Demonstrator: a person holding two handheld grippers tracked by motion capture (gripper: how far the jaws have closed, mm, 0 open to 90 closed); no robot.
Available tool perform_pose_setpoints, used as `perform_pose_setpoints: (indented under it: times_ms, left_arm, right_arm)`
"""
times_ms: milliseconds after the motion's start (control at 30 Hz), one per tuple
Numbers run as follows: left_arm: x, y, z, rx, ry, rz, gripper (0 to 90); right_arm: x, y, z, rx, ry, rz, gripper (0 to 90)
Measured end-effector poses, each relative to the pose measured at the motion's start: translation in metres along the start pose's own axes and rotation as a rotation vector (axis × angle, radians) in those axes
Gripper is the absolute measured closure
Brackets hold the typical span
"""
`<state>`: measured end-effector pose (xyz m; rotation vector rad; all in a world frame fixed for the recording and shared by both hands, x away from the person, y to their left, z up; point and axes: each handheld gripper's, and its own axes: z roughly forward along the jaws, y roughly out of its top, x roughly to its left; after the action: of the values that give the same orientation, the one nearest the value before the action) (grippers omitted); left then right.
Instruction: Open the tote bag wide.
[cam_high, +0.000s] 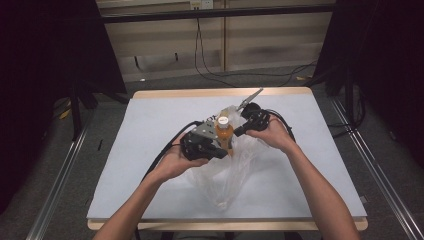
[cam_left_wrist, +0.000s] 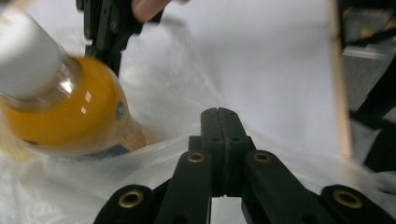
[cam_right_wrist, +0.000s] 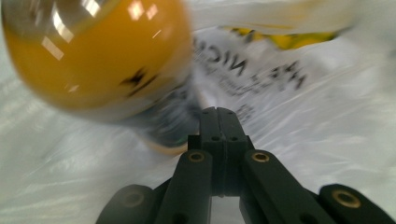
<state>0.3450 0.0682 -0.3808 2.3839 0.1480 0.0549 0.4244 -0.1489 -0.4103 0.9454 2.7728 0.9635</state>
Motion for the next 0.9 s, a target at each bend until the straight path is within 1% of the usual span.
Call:
perform_pose_setpoints:
  times_ms: [33,67,100,133,167,200,233,267,300,333,367,400,433,467,533,567,600,633,667,700,767,800,833,867,900]
  left_arm:
    - [0.001,-0.004,0.01,0.03,0.01,-0.005,90.0]
    - [0.004,-0.012,0.019,0.056,-0.001,-0.024,90.0]
    - [0.006,-0.017,0.025,0.075,0.012,-0.041,90.0]
    - [0.008,-0.023,0.031,0.096,0.022,-0.058,90.0]
    - [0.012,-0.029,0.037,0.141,0.044,-0.068,90.0]
    - [0.019,-0.038,0.042,0.155,0.031,-0.094,90.0]
    - [0.024,-0.043,0.044,0.173,0.038,-0.1,90.0]
    - [0.027,-0.048,0.045,0.183,0.055,-0.11,90.0]
    - [0.03,-0.053,0.045,0.171,0.052,-0.13,90.0]
    - [0.033,-0.056,0.045,0.175,0.054,-0.133,90.0]
    - [0.035,-0.06,0.044,0.193,0.077,-0.131,90.0]
    - [0.037,-0.065,0.044,0.211,0.097,-0.142,90.0]
    - [0.04,-0.068,0.043,0.231,0.101,-0.13,90.0]
    - [0.041,-0.072,0.042,0.22,0.1,-0.152,90.0]
    - [0.044,-0.079,0.036,0.209,0.104,-0.169,90.0]
    - [0.046,-0.082,0.034,0.203,0.109,-0.187,90.0]
    - [0.048,-0.086,0.031,0.19,0.103,-0.199,90.0]
    - [0.052,-0.089,0.029,0.182,0.105,-0.202,90.0]
    - [0.053,-0.092,0.027,0.184,0.117,-0.214,90.0]
    - [0.056,-0.095,0.025,0.172,0.121,-0.228,90.0]
    - [0.06,-0.101,0.019,0.167,0.126,-0.242,90.0]
    - [0.061,-0.104,0.017,0.17,0.144,-0.25,90.0]
    - [0.062,-0.106,0.015,0.17,0.145,-0.246,90.0]
    - [0.063,-0.109,0.012,0.163,0.15,-0.263,90.0]
    - [0.064,-0.111,0.01,0.167,0.149,-0.262,90.0]
  right_arm:
    - [0.004,-0.002,0.004,0.01,0.006,-0.009,90.0]
    - [0.007,-0.005,0.007,0.015,0.015,-0.018,90.0]
    - [0.011,-0.008,0.011,0.033,0.015,-0.032,90.0]
    - [0.013,-0.01,0.014,0.043,0.005,-0.041,90.0]
    - [0.014,-0.013,0.016,0.05,0.008,-0.042,90.0]
    - [0.013,-0.017,0.02,0.058,0.018,-0.034,90.0]
    - [0.011,-0.023,0.025,0.071,0.014,-0.033,90.0]
    - [0.01,-0.026,0.028,0.081,0.011,-0.021,90.0]
    - [0.009,-0.03,0.03,0.074,0.018,-0.015,90.0]
    - [0.009,-0.032,0.032,0.073,0.025,-0.011,90.0]
    - [0.008,-0.034,0.034,0.076,0.019,-0.012,90.0]
    - [0.008,-0.036,0.036,0.093,0.017,-0.015,90.0]
    - [0.008,-0.038,0.038,0.117,0.006,-0.022,90.0]
    - [0.007,-0.04,0.039,0.117,0.006,-0.012,90.0]
    - [0.004,-0.043,0.036,0.111,0.003,-0.01,90.0]
    - [0.003,-0.045,0.035,0.111,0.0,-0.005,90.0]
    - [0.001,-0.047,0.033,0.112,0.001,0.0,90.0]
    - [0.0,-0.049,0.031,0.112,0.0,0.003,90.0]
    - [-0.001,-0.051,0.03,0.111,-0.002,0.004,90.0]
    - [-0.002,-0.053,0.029,0.11,-0.005,0.004,90.0]
    - [-0.003,-0.056,0.026,0.108,-0.01,0.009,90.0]
    - [-0.004,-0.059,0.024,0.105,-0.008,0.005,90.0]
    - [-0.004,-0.061,0.023,0.102,-0.011,0.011,90.0]
    - [-0.005,-0.063,0.021,0.098,-0.01,0.014,90.0]
    - [-0.006,-0.066,0.019,0.097,-0.011,0.016,90.0]
